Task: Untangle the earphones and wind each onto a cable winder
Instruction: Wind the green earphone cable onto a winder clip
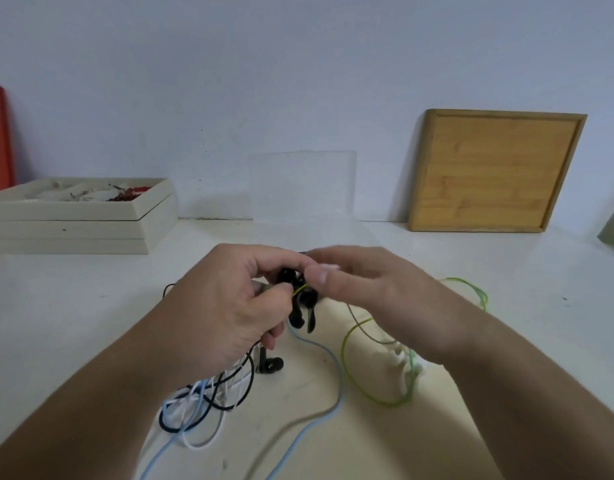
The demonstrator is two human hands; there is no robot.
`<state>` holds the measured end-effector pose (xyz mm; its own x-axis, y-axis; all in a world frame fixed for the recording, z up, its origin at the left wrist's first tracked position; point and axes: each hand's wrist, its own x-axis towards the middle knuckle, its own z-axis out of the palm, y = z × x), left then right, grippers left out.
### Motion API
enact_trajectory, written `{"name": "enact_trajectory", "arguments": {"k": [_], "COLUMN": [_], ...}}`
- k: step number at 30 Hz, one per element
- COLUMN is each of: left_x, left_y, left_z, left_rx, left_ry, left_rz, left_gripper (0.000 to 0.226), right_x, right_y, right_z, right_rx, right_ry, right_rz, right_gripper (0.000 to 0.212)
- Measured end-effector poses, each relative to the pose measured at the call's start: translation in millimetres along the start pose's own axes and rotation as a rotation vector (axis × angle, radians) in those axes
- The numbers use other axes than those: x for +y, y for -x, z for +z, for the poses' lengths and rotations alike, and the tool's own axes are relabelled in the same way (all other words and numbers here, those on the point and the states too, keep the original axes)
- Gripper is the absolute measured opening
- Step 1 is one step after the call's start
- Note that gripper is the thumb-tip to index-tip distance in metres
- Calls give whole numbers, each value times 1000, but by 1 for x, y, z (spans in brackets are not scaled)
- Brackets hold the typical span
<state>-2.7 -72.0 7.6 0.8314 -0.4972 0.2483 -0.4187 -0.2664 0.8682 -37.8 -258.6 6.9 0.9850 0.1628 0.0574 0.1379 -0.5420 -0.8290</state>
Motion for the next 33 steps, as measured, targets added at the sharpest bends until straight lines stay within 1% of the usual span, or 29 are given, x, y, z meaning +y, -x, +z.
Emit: {"name": "enact_trajectory", "arguments": {"k": [2,4,5,7,8,10,12,14,17,20,24,27,31,33], "left_x": [-2,-4,-5,-7,-7,-7,-9,-12,-17,-17,-14,-14,-14,-14], "left_y": [-1,-2,-2,-2,-2,-1,-1,-2,-3,-5,-4,-4,-4,-5], "left_z": [0,-1,-1,-1,-1,-1,0,1,2,4,5,7,8,10], "left_rx": [8,5,-4,-37,-56,-102,-146,-154,-149,-132,-140,-138,-110,-68], "left_ry": [5,-25,-46,-65,-80,-115,-85,-16,21,62,99,146,211,239], "left_rz": [-13,-31,-36,-32,-19,22,68,90,97,102,93,70,59,45], "left_gripper": [41,42,43,45,44,43,53,56,42,33,31,30,29,30], "right_x": [4,10,13,16,15,16,20,23,25,24,23,23,25,25], "right_y": [1,0,-1,-1,0,-1,-3,-6,-7,-6,-7,-8,-9,-9], "right_z": [-5,-12,-15,-21,-23,-22,-21,-20,-21,-21,-21,-20,-19,-20], "right_rx": [-41,-6,9,15,5,-8,8,54,150,206,270,289,301,302], "right_ry": [51,24,-54,-253,-325,-384,-407,-399,-311,-351,-407,-416,-411,-433], "right_rz": [33,42,30,-6,-17,-20,-10,-29,-80,-78,-54,-65,-32,-13], "right_gripper": [35,28,22,18,17,18,21,23,19,18,26,28,29,30]}}
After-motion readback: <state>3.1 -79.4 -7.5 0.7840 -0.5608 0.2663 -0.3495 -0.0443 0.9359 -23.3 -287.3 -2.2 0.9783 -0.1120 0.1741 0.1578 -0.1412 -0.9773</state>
